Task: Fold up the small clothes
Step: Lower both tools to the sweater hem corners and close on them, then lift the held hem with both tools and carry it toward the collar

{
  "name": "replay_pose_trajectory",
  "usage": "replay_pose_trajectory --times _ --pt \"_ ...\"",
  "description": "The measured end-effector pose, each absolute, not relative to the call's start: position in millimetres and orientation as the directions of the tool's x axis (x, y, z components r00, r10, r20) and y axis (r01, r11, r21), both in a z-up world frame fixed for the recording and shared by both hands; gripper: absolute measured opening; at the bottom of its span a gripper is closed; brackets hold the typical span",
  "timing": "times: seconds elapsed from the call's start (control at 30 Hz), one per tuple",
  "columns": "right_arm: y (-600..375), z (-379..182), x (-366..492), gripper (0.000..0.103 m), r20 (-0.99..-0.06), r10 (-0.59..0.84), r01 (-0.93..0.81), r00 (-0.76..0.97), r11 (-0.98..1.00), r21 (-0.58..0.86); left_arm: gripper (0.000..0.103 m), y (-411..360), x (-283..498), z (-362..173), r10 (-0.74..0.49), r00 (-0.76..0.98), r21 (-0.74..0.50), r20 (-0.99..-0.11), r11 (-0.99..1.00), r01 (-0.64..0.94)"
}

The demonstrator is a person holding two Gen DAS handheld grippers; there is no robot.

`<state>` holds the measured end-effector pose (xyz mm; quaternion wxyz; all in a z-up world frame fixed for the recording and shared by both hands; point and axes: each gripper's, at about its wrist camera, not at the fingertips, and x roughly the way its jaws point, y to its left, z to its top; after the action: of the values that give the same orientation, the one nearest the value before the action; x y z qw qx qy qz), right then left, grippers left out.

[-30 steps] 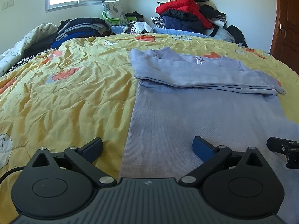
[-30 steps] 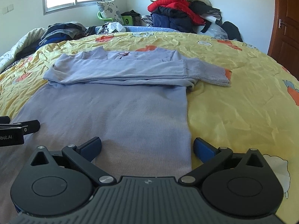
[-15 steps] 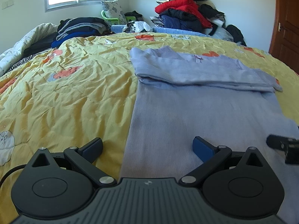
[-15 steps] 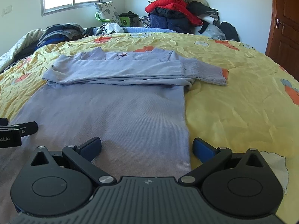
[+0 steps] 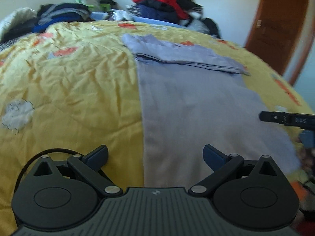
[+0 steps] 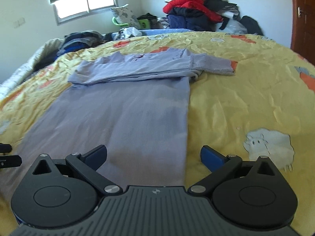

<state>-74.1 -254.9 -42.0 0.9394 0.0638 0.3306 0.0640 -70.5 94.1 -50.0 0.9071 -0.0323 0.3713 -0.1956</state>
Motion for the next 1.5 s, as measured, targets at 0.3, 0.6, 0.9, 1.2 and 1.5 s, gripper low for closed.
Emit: replay_pose_trajectory --times 0.3,0.6,0.9,1.2,1.5 --pt "-315 -34 -97 0.101 -0.589 0.430 -0.174 0.684 0.881 0.441 0.103 115 -67 -52 -0.595 0.489 -0.342 -0.638 0.788 0.513" --pt "-357 -42 -117 0.097 -0.512 0.653 -0.215 0.558 0.710 0.671 0.103 139 -48 -67 -0.828 0.273 -0.671 -0.490 0.558 0.488" --pt "-342 -42 -124 0.089 -0.483 0.777 -0.279 0.404 0.607 0.744 0.103 130 -33 -75 -0.882 0.173 -0.742 -0.439 0.465 0.483" --pt "-304 -45 -121 0.043 -0.556 0.711 -0.253 0.430 0.686 0.682 0.100 109 -35 -67 -0.844 0.218 -0.700 -0.491 0.531 0.478" --pt "-303 -43 -138 0.008 -0.636 0.605 -0.221 0.478 0.784 0.580 0.026 100 -57 -56 -0.683 0.361 -0.490 -0.635 0.717 0.496"
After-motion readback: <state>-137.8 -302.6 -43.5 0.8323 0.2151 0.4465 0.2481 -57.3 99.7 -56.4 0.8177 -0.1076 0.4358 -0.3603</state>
